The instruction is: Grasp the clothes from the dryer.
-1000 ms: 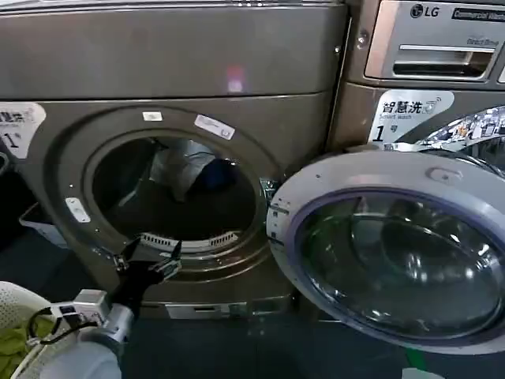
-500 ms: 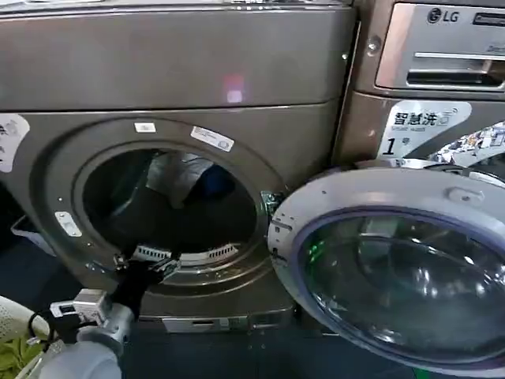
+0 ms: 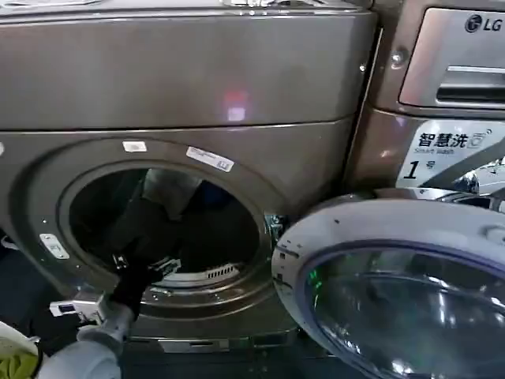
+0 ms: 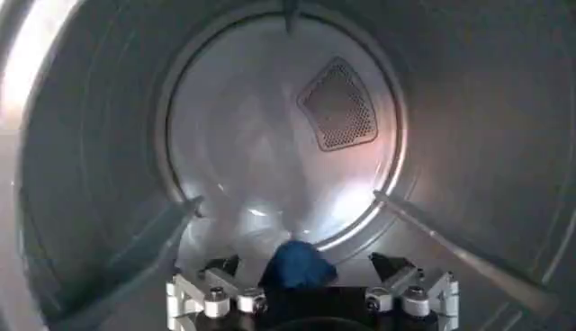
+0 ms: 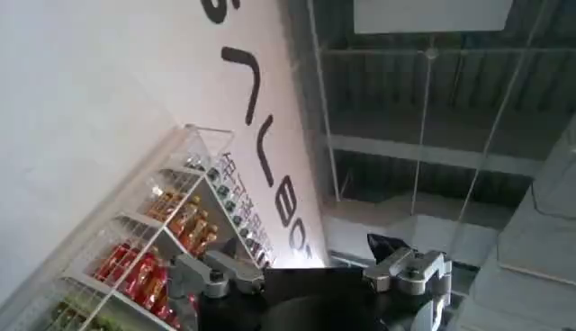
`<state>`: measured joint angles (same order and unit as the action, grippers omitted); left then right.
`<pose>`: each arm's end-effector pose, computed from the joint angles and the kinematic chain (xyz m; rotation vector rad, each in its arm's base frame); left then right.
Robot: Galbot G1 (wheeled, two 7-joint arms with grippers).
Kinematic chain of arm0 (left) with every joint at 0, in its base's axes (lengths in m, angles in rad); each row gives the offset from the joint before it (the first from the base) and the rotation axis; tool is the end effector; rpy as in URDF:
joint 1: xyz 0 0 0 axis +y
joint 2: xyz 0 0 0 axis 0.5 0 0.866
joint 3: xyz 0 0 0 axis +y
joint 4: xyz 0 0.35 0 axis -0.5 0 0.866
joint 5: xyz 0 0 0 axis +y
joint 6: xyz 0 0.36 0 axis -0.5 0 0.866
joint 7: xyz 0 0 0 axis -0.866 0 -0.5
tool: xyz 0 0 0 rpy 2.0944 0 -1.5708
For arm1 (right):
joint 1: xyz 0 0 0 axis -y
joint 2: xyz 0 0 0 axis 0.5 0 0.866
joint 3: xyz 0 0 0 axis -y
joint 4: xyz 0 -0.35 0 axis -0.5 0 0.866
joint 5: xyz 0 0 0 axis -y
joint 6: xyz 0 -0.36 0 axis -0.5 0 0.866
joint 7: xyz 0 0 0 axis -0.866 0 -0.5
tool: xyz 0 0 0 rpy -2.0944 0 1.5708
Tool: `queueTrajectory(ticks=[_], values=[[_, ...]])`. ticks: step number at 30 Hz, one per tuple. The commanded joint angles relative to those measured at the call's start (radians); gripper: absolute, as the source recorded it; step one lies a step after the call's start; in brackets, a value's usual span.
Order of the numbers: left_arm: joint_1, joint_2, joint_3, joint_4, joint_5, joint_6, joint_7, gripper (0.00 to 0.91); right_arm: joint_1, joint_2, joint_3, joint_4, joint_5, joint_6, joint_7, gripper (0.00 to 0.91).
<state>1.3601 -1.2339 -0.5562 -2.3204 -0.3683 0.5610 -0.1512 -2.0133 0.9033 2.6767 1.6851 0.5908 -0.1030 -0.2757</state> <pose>0.2210 0.0427 -0.1724 -0.1115 -2.9849 -0.0335 -0.1593 -0.4258 0.1290 1.4272 2.1457 -1.0781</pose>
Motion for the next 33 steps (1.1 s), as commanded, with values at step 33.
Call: queueTrajectory(ticks=[33], values=[[-0.129, -0.012, 0.103, 0.100, 0.018, -0.016, 0.008, 0.907, -0.013, 0.013, 0.011, -0.006, -0.006, 0.010, 0.010, 0.907]])
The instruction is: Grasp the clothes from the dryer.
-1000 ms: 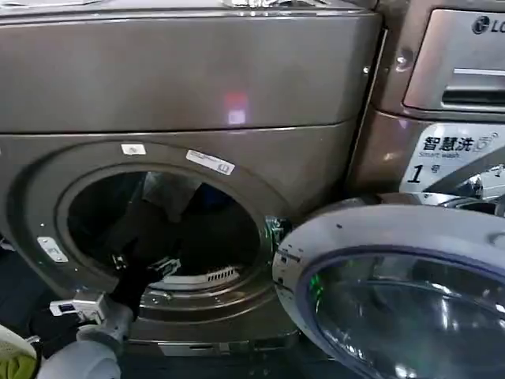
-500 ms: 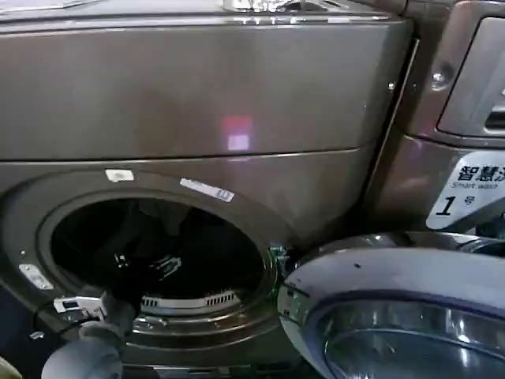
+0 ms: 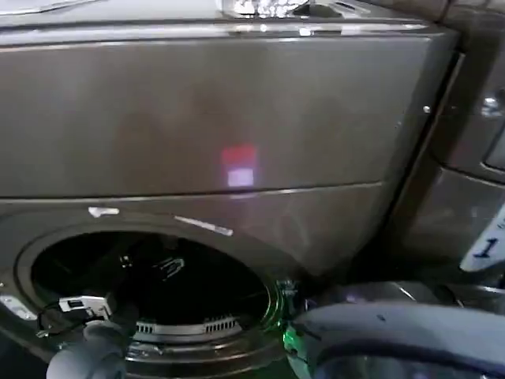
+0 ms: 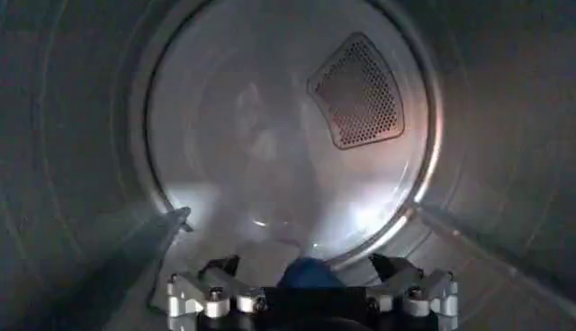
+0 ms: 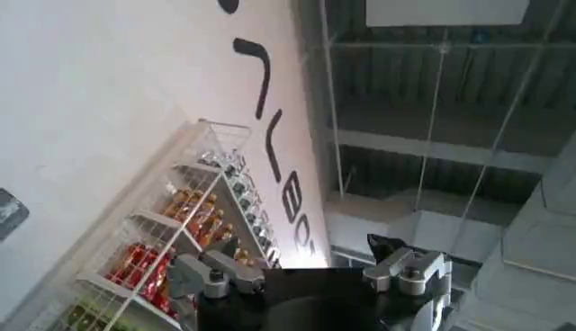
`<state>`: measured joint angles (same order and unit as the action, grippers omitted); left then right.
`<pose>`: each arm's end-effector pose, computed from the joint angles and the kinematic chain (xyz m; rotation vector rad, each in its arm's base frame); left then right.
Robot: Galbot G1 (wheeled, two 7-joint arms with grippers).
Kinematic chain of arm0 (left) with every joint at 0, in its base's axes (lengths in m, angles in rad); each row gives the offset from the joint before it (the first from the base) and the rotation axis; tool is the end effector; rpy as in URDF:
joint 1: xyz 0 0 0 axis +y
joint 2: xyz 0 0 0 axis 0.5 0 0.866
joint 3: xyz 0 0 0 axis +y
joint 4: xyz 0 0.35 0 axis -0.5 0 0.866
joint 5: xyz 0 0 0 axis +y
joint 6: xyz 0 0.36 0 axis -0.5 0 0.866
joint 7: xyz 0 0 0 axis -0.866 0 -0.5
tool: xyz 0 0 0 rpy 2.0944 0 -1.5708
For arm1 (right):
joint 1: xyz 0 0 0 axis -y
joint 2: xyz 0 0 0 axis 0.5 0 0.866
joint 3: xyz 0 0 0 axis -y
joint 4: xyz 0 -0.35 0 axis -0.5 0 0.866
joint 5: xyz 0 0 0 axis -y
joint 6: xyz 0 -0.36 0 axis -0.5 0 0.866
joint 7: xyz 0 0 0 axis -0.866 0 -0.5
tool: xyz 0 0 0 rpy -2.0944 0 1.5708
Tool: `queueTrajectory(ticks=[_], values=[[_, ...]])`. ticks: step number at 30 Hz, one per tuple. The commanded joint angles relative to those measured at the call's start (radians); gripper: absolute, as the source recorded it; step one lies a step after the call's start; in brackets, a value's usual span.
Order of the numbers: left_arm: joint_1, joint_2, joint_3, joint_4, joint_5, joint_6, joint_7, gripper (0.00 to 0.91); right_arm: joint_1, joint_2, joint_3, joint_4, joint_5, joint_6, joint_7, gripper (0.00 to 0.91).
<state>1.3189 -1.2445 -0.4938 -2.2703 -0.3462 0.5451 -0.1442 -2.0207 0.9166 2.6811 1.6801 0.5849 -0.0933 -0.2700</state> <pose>0.2345 0.0301 -0.1843 -0.1660 -2.9767 -0.0260 -0.1654 -0.4256 0.1271 1.4520 2.1336 -1.0900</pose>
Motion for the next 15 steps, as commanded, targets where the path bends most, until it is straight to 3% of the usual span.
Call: queueTrajectory(ticks=[1, 15], values=[[-0.114, -0.001, 0.047, 0.063, -0.008, -0.001, 0.000, 0.907, -0.007, -0.001, 0.008, -0.001, 0.000, 0.000, 0.004, 0.907], [-0.539, -0.069, 0.137, 0.492, -0.019, -0.037, -0.023, 0.907, -0.042, -0.015, 0.042, 0.000, 0.003, -0.001, -0.002, 0.907]])
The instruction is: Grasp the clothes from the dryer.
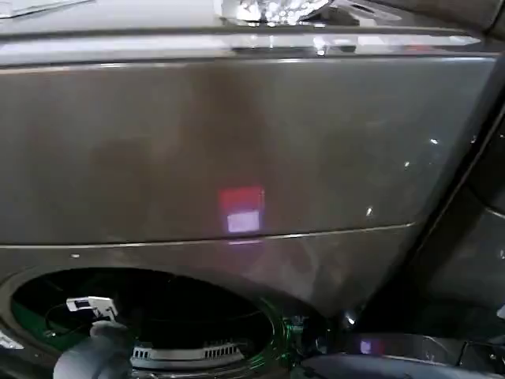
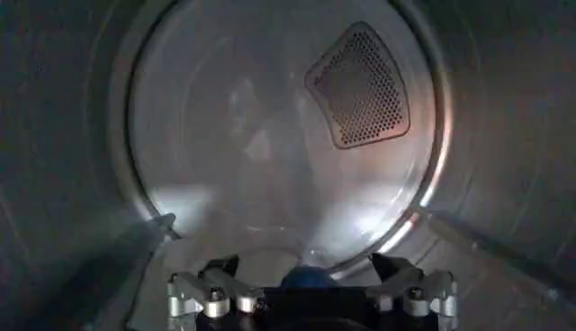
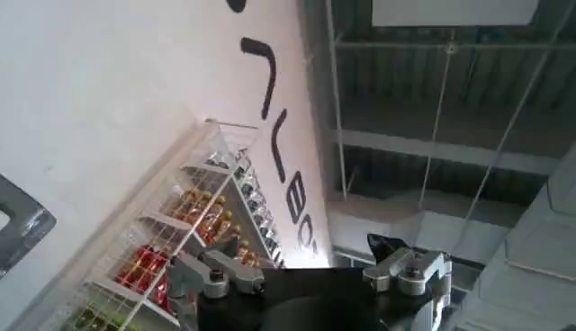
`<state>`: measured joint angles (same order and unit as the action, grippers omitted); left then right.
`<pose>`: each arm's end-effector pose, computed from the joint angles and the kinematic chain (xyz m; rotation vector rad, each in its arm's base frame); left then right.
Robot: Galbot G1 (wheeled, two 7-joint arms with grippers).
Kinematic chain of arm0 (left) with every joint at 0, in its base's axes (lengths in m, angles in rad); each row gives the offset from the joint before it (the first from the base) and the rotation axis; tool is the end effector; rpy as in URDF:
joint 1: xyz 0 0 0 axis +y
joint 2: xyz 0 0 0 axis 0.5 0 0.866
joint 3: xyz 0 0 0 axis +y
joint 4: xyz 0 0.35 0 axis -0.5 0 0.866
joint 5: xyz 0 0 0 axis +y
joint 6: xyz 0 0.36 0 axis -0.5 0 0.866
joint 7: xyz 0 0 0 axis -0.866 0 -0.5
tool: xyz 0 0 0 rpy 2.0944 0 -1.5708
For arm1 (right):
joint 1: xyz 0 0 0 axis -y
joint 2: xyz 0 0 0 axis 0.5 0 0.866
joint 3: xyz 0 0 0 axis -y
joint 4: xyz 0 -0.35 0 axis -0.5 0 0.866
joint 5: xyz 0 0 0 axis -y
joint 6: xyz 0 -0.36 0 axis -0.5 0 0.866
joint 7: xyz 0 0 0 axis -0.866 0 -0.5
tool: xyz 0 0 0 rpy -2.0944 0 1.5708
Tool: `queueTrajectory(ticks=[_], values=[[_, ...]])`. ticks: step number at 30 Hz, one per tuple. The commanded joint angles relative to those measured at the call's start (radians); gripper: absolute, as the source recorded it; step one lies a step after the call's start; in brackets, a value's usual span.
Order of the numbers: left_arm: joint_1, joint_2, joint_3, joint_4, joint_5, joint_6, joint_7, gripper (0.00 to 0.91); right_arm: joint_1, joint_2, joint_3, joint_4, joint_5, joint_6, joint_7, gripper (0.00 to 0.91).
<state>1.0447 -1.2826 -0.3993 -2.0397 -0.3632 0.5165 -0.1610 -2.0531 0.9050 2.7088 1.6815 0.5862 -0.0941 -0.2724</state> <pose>0.3191 0.0151 -0.1901 -0.1826 -3.0284 0.0337 -0.1640 -0.4215 0.1403 1.4359 2.1249 -1.1281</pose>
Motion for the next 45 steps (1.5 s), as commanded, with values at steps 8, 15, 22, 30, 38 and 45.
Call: queueTrajectory(ticks=[8, 15, 22, 30, 38, 45], values=[[-0.438, -0.068, 0.088, 0.482, 0.019, -0.036, -0.013, 0.907, -0.016, -0.005, 0.021, 0.000, 0.003, 0.000, -0.003, 0.907], [-0.544, -0.085, 0.111, 0.643, 0.028, -0.047, -0.015, 0.907, -0.009, -0.004, 0.019, 0.000, 0.004, 0.001, -0.005, 0.907], [-0.624, -0.096, 0.139, 0.757, 0.043, -0.057, -0.009, 0.907, -0.001, -0.006, 0.012, 0.002, 0.004, 0.001, -0.005, 0.907], [-0.735, -0.103, 0.183, 0.900, 0.032, -0.043, 0.035, 0.907, 0.000, -0.008, 0.014, -0.008, 0.006, 0.004, -0.008, 0.907], [-0.780, -0.112, 0.213, 1.008, 0.039, 0.010, 0.120, 0.907, 0.001, -0.009, 0.014, -0.008, 0.006, 0.004, -0.008, 0.907], [-0.831, -0.100, 0.260, 1.116, 0.144, 0.075, 0.364, 0.907, 0.003, -0.009, 0.012, -0.009, 0.005, 0.005, -0.010, 0.907]])
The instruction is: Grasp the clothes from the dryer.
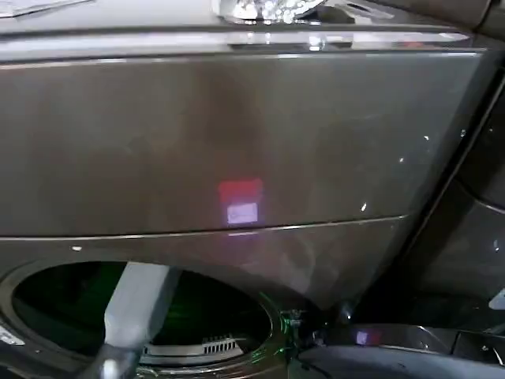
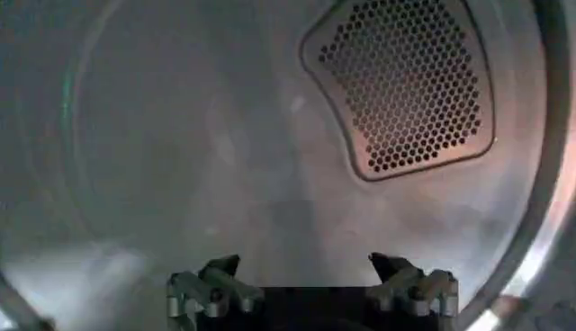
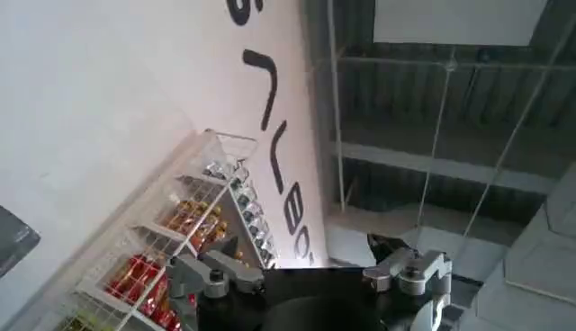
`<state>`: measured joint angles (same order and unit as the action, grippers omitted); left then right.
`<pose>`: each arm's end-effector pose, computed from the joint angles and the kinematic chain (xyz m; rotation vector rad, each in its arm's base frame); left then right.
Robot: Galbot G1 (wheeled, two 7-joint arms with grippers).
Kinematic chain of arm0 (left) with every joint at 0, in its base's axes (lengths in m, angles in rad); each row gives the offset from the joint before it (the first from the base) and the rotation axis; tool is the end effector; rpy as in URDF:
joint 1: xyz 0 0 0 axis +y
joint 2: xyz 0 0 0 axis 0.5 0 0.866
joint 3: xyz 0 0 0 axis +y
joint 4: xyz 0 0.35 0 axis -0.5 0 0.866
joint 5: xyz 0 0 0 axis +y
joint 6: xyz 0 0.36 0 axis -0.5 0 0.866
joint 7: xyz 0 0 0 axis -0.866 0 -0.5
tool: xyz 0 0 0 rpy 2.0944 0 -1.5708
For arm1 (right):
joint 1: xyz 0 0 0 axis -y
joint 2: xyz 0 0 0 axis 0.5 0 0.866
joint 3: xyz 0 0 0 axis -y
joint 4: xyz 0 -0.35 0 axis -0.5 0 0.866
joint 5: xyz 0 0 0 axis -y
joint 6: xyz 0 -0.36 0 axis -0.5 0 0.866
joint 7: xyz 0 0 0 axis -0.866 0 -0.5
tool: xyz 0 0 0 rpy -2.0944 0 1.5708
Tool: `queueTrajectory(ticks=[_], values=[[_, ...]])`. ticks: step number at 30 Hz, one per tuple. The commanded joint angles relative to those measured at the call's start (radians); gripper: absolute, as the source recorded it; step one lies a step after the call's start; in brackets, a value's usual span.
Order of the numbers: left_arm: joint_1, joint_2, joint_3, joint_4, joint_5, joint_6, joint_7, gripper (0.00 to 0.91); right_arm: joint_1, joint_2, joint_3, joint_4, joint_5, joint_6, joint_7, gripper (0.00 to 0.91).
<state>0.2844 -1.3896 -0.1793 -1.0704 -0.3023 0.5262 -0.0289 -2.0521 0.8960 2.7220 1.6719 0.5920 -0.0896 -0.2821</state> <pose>0.5835 -0.0107 -0.1801 -0.2204 -2.8053 -0.1477 -0.1666 -0.4223 0.1433 1.4238 2.1157 -1.1234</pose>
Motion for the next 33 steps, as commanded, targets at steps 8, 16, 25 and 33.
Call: queueTrajectory(ticks=[8, 16, 25, 33], values=[[-0.143, 0.015, 0.143, 0.253, 0.295, 0.018, 0.514, 0.907, 0.002, -0.001, -0.005, 0.003, -0.001, 0.000, -0.002, 0.907], [-0.232, 0.009, 0.300, 0.429, 0.432, -0.126, 0.740, 0.907, 0.003, 0.001, -0.008, 0.007, -0.004, 0.001, -0.005, 0.907], [-0.336, -0.002, 0.424, 0.543, 0.623, -0.250, 0.948, 0.907, 0.006, 0.007, -0.010, 0.010, -0.006, 0.002, -0.005, 0.907], [-0.387, 0.002, 0.501, 0.607, 0.682, -0.341, 1.053, 0.907, 0.014, 0.008, -0.020, 0.017, -0.007, 0.002, -0.005, 0.907]])
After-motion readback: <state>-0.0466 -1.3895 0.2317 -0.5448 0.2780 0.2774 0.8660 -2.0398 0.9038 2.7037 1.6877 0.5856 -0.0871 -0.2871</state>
